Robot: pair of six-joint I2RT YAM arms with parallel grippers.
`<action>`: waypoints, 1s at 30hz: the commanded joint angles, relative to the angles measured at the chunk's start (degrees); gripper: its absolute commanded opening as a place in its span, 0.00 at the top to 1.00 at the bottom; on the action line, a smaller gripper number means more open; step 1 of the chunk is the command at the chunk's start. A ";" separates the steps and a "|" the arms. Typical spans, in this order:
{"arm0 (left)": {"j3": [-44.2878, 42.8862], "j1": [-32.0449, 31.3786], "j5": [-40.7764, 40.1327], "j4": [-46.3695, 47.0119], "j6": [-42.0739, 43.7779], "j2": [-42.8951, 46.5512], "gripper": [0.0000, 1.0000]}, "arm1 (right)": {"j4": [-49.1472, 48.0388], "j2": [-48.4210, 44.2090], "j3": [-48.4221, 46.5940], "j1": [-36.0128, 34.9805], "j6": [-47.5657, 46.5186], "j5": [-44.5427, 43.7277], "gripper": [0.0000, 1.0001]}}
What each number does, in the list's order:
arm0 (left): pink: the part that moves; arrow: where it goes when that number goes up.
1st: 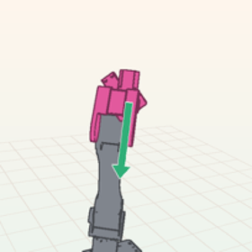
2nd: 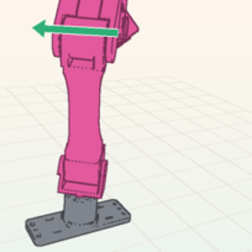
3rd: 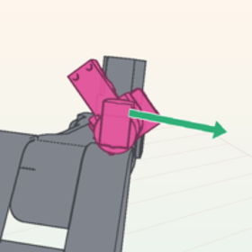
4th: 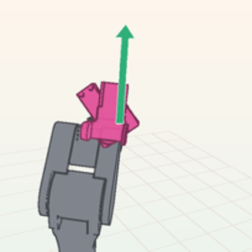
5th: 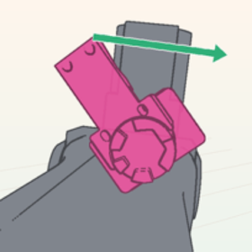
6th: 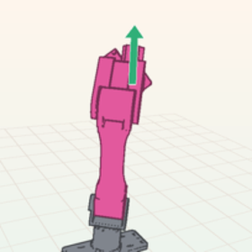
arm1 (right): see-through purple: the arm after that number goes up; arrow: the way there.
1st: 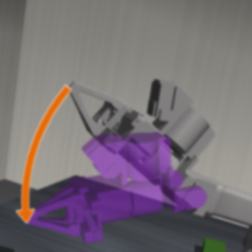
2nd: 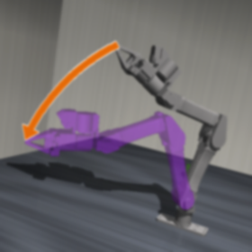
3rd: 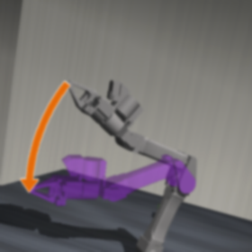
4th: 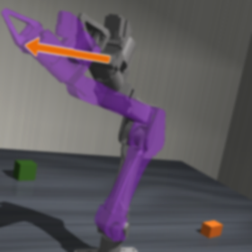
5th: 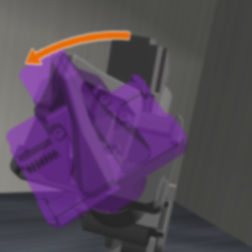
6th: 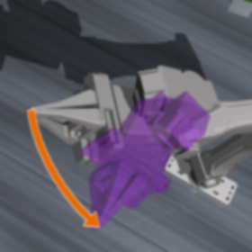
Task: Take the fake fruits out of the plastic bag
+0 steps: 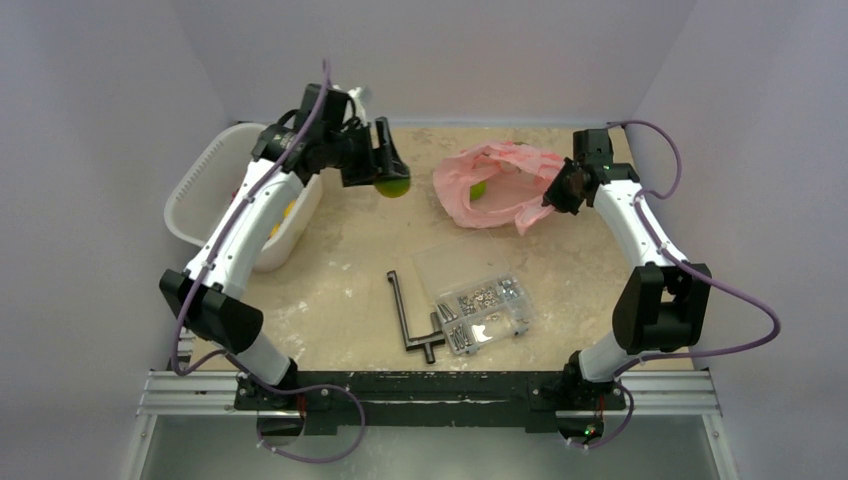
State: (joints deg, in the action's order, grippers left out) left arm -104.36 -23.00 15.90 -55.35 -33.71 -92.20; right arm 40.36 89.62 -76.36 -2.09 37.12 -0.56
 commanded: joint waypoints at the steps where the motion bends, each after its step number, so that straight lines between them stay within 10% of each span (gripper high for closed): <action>1: 2.77 6.27 -16.52 -10.78 8.53 4.12 1.00 | 3.44 -2.23 -3.73 -0.04 -3.09 -2.11 1.00; 12: 5.57 22.81 -48.47 -14.46 2.55 5.56 1.00 | 5.92 -3.47 -3.92 -0.02 -5.93 -2.10 1.00; 30: 10.99 34.88 -45.35 -10.88 1.71 -12.20 1.00 | 6.15 0.51 -6.72 -0.06 -6.25 -2.39 1.00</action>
State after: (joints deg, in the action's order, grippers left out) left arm -94.15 9.74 -31.33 -67.16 -32.32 -103.46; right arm 46.68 90.06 -81.49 -2.13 31.22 -2.26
